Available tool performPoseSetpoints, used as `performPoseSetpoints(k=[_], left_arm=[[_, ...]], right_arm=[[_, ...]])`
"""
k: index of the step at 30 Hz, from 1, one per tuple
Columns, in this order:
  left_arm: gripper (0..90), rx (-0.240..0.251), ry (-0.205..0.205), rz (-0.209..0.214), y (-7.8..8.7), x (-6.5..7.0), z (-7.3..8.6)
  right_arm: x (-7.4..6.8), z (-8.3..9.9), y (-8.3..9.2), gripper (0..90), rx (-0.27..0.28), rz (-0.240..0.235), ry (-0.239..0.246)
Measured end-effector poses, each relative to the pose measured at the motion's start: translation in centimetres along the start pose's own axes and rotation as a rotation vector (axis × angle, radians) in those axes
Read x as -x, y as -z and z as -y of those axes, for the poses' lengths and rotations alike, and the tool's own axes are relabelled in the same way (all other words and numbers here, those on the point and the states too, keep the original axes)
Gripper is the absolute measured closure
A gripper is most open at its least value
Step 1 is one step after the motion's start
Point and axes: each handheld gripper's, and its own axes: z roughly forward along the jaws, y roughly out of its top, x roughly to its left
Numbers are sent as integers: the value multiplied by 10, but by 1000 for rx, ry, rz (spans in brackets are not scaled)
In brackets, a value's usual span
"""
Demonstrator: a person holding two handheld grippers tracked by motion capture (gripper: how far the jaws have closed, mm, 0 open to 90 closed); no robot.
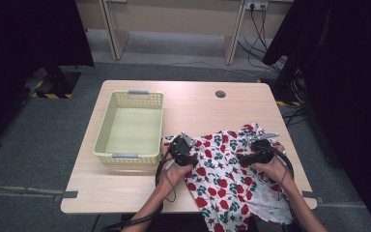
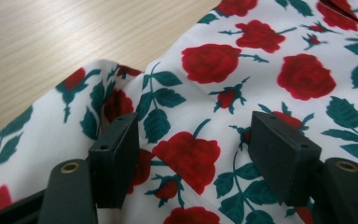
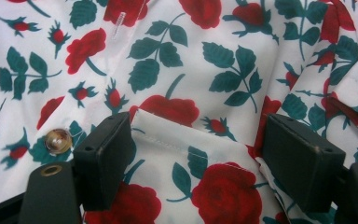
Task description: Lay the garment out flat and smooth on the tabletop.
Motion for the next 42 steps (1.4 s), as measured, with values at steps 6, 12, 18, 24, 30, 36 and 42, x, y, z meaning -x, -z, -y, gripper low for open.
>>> performPoseSetpoints(k=[6, 12, 18, 24, 30, 36, 42], left_arm=[[334, 7, 29, 9, -2, -8, 0], [333, -8, 57, 32, 1, -15, 4], [292, 32, 57, 66, 8, -14, 1], [235, 58, 79, 121, 5, -17, -17], [185, 31, 69, 165, -6, -13, -29], [154, 25, 58, 191, -24, -11, -47], [128, -28, 59, 201, -46, -17, -51]], right_arm=[[-5, 5, 4, 245, -4, -17, 12], [-10, 15, 14, 244, -15, -46, 42], [0, 12, 30, 240, 32, -104, 49], [24, -17, 39, 222, 102, -111, 133], [38, -34, 17, 199, 90, -114, 131], [36, -47, -3, 164, 71, -148, 115], [36, -51, -22, 188, 15, -191, 118]])
